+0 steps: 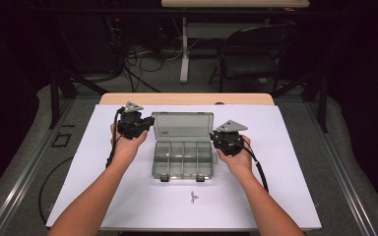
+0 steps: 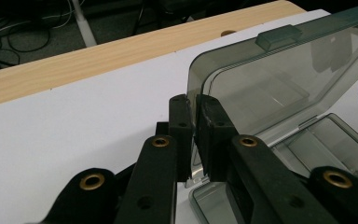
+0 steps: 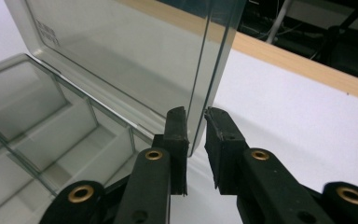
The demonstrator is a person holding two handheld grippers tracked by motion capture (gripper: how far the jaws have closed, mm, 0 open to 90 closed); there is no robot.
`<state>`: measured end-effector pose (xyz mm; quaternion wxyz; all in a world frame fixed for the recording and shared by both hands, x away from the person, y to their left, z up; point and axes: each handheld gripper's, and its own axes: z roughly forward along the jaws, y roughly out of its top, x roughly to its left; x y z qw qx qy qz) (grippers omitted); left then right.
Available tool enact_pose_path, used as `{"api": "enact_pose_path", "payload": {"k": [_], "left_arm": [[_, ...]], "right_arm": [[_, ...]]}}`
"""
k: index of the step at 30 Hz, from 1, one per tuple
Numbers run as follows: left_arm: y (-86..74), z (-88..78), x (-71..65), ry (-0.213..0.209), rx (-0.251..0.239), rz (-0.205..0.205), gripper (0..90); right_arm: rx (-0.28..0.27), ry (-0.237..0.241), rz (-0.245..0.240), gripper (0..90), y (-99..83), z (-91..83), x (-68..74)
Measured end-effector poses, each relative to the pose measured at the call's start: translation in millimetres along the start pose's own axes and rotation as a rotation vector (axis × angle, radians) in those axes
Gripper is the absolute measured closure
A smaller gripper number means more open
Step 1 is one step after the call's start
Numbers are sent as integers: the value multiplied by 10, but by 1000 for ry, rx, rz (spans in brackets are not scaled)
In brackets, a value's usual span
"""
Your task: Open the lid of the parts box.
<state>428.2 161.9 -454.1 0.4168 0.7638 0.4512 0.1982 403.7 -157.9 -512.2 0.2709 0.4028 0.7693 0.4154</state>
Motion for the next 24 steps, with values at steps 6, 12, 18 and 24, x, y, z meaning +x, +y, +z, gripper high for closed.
{"api": "enact_pose_path", "payload": {"k": [6,12,18,24], "left_arm": [[0,2,2,-1,-1,-4,847],[0,4,9,-3,-1,-3,849],[0,3,7,-1,0,-2,850],[0,6,14,-1,-1,-5,850]], "right_arm": [[21,12,49,805,-97,83,-28],[24,10,64,824,-136,145,-26],[19,-5,76,838,-149,184,-27],[17,-21,88,849,-164,209,-11]]}}
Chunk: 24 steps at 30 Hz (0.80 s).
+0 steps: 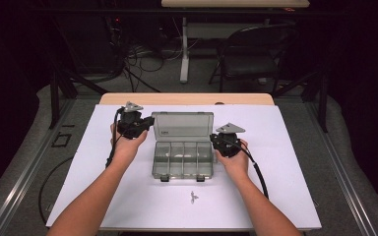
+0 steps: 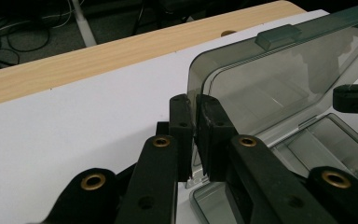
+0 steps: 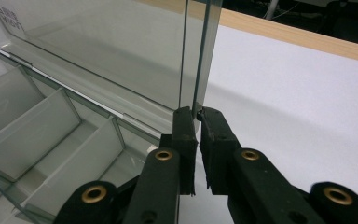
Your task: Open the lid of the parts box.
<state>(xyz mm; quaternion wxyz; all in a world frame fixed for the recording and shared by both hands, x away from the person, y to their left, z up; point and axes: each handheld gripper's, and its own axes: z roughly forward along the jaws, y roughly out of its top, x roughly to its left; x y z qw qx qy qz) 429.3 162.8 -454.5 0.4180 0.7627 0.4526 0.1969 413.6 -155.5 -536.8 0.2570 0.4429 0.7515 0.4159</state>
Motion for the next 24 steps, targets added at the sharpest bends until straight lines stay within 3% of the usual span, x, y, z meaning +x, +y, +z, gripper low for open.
{"api": "enact_pose_path", "payload": {"k": [4,9,14,24], "left_arm": [[0,-1,4,2,1,-2,849],[-2,3,6,2,-2,-6,849],[-1,9,5,5,-5,-6,850],[-2,12,4,5,-11,-6,850]], "right_arm": [[2,-7,11,862,-16,12,11],[13,2,91,869,-13,13,6],[15,-4,102,872,-14,15,12],[-18,-18,106,774,-25,86,11]]}}
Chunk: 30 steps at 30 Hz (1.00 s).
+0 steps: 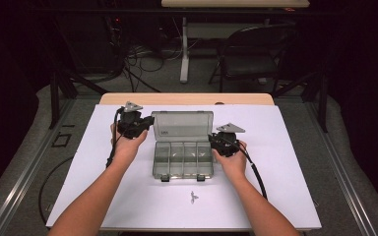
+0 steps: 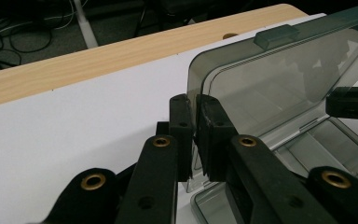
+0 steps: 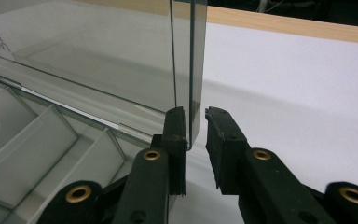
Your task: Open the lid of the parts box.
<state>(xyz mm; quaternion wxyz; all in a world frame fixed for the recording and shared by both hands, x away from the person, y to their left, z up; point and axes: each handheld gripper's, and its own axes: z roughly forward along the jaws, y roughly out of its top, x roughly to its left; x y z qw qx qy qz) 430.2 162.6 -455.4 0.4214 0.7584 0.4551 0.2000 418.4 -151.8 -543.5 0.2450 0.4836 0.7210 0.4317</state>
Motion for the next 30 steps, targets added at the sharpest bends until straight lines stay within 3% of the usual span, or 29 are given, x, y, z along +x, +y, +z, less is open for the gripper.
{"api": "enact_pose_path", "payload": {"k": [5,8,19,30], "left_arm": [[-1,6,1,3,-3,-1,850],[-2,11,4,3,-4,-3,850],[-4,16,0,5,-9,-3,846],[-73,1,53,-2,-13,-45,714]], "right_arm": [[-1,18,-8,817,-2,17,-6],[3,1,-19,850,-5,9,7],[5,0,2,856,-8,-8,4],[6,-9,8,857,-10,-15,19]]}}
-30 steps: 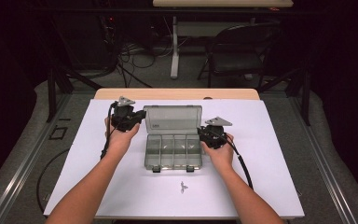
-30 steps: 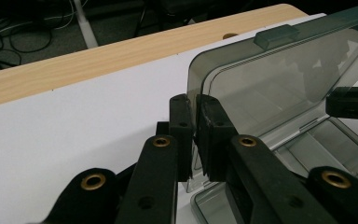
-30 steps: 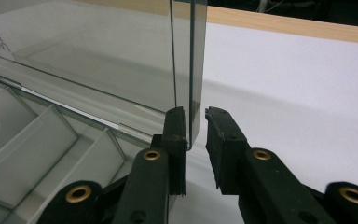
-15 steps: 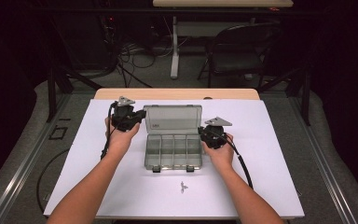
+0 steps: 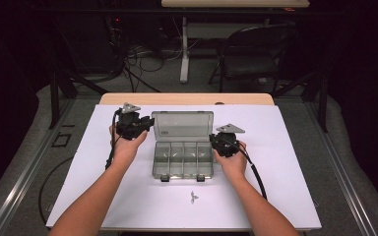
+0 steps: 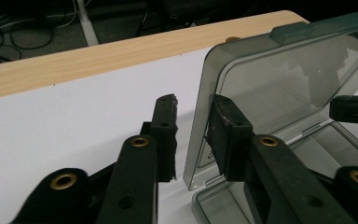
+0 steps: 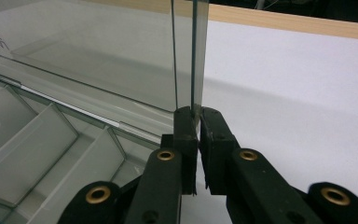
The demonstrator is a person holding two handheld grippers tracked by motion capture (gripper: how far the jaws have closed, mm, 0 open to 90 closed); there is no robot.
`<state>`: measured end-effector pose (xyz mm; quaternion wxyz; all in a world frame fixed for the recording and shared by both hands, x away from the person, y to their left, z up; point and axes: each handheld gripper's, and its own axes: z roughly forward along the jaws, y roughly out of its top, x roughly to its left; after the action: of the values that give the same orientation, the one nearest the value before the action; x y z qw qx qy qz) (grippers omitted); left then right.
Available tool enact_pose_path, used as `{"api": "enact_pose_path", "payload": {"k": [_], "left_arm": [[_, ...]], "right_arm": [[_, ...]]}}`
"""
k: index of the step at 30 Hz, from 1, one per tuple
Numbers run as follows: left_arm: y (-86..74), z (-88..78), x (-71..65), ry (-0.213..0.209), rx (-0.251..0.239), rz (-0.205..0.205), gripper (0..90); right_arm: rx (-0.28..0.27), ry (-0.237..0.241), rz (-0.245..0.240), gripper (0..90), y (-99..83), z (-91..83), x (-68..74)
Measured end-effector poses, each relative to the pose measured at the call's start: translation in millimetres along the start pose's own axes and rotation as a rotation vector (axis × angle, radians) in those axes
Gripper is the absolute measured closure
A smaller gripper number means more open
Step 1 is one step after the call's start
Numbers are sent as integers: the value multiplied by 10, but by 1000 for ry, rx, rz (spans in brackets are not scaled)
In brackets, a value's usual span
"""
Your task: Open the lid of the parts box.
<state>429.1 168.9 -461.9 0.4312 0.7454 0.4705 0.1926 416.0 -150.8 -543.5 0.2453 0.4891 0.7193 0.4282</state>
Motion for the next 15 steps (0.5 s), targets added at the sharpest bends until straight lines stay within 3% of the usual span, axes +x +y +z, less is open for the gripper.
{"api": "enact_pose_path", "payload": {"k": [3,12,15], "left_arm": [[-48,2,18,-9,2,-23,696],[-228,27,38,-20,58,-38,688],[-301,42,48,-44,82,-73,689]], "right_arm": [[1,0,1,857,0,0,-2],[1,1,2,857,-1,-2,-2],[1,1,1,857,-1,-4,-1]]}}
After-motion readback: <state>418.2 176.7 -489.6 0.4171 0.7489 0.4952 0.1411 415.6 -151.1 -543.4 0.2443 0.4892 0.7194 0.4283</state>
